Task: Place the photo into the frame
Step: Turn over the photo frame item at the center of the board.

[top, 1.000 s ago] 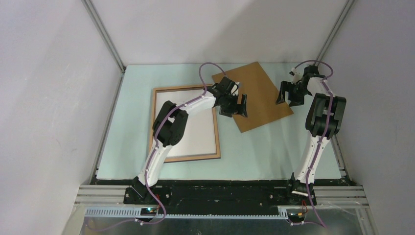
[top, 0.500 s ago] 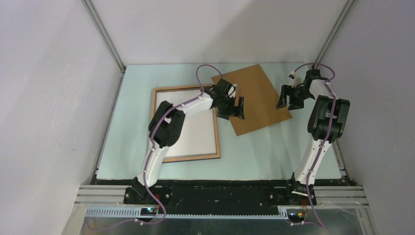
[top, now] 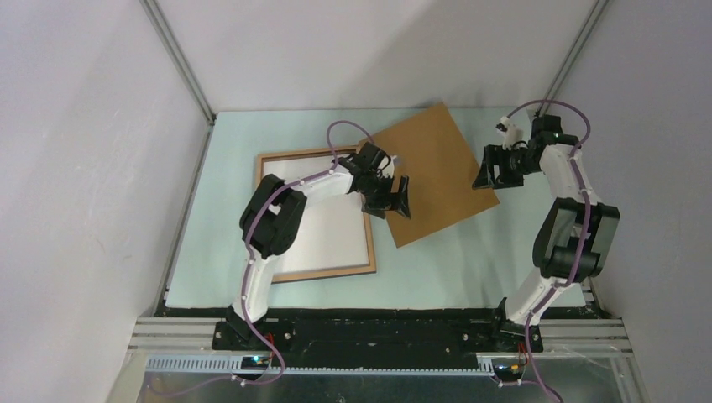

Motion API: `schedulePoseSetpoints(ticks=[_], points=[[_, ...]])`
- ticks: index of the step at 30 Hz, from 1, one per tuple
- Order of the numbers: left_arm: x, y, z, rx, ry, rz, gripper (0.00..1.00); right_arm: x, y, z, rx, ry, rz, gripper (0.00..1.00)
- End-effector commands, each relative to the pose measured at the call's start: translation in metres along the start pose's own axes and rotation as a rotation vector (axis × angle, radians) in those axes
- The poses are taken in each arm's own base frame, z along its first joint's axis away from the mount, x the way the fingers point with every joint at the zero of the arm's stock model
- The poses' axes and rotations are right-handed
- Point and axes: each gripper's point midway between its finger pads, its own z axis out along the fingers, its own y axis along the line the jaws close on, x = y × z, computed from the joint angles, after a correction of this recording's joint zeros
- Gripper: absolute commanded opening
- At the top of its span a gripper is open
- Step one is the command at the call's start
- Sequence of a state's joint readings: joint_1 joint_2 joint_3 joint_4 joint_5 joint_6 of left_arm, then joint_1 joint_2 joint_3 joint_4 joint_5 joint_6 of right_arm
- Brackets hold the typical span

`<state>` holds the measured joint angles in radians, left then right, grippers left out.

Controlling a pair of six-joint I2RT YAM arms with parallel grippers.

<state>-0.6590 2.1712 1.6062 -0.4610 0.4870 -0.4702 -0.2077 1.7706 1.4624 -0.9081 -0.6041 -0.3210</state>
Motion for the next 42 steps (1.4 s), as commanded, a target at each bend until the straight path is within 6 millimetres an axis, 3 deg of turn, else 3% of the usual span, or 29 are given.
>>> schedulePoseSetpoints(ticks=[1, 9, 19, 29, 42], points=[[0.049, -0.037, 0.007, 0.196, 0.15, 0.067, 1.0, 0.017, 0.113, -0.018, -0.337, 0.035, -0.038, 0.73], [0.041, -0.043, -0.002, 0.217, 0.115, 0.165, 1.0, 0.021, 0.167, -0.059, -0.394, -0.039, -0.189, 0.72], [0.03, -0.042, -0.016, 0.209, 0.061, 0.257, 1.0, 0.034, 0.225, -0.084, -0.463, -0.06, -0.368, 0.72], [0.01, -0.04, -0.052, 0.229, -0.016, 0.276, 1.0, 0.03, 0.256, -0.095, -0.486, -0.058, -0.447, 0.72], [-0.007, -0.048, -0.1, 0.264, -0.112, 0.297, 1.0, 0.018, 0.27, -0.092, -0.495, -0.04, -0.479, 0.73]])
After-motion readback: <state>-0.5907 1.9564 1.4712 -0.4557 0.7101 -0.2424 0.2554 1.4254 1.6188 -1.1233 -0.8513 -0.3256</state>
